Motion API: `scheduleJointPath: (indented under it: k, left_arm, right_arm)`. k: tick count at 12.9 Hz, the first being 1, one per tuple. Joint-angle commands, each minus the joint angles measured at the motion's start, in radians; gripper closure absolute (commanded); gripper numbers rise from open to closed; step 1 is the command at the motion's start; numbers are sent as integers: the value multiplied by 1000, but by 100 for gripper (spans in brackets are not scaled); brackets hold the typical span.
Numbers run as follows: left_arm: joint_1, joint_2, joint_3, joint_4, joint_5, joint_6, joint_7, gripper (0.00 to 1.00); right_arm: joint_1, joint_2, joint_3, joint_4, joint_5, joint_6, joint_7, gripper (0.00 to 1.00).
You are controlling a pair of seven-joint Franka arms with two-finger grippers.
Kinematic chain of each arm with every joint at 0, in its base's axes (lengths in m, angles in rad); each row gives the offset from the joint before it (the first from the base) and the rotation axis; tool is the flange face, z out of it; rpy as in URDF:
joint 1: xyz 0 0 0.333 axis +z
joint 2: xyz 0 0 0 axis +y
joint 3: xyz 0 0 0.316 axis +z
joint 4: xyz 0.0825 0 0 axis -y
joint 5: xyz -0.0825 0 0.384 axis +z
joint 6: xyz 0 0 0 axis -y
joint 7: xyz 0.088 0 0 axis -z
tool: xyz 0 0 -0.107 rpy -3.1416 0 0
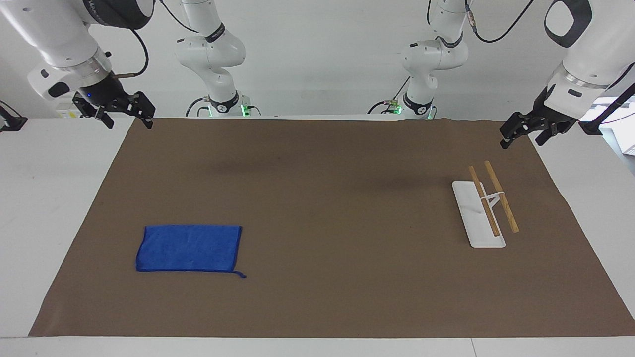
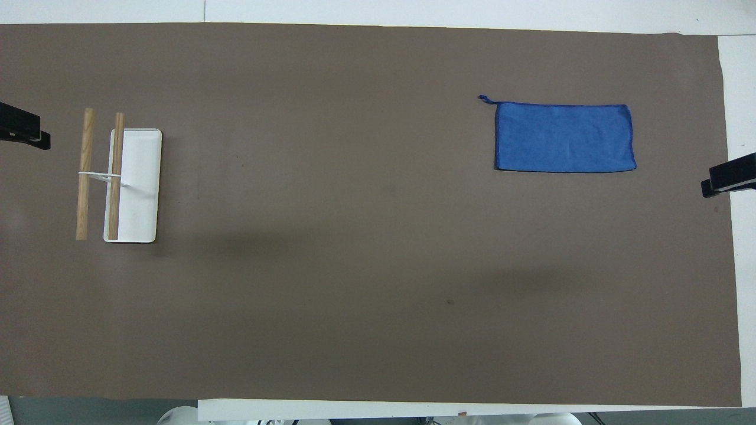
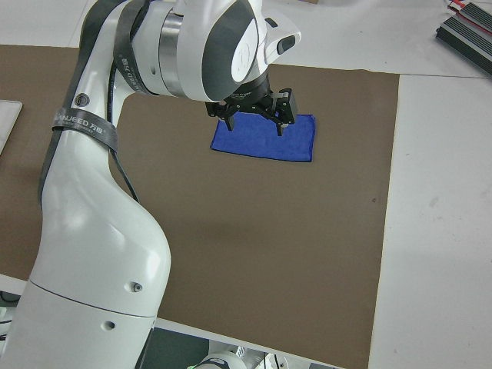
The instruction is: Right arm passes towel to left arm to hang
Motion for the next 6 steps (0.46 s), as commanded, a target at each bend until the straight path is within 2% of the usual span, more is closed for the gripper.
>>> scheduleJointPath:
  k: [1, 6]
  left_arm:
    - [0, -16, 3, -17, -8, 6, -12, 0]
    - [0, -16, 3, -17, -8, 6, -12, 0]
  right_arm:
    - [-1, -16, 6, -14, -6, 10, 7, 0]
    - [-5, -23, 7, -30, -3, 13, -2, 0]
